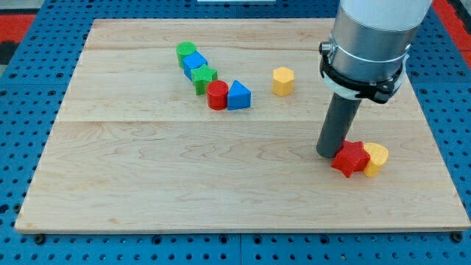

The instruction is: Keep yellow hexagon above yellow heart

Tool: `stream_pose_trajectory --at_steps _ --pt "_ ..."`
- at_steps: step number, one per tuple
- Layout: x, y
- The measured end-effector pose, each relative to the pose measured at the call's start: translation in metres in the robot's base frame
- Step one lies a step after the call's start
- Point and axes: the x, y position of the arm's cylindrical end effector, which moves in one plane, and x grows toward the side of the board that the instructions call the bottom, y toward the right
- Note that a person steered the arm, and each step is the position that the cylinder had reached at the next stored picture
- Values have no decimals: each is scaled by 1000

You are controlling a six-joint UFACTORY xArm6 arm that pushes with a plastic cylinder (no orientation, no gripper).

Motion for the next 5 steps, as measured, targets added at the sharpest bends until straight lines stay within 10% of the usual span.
stream_pose_trajectory --at_steps 5 --pt "-184 21"
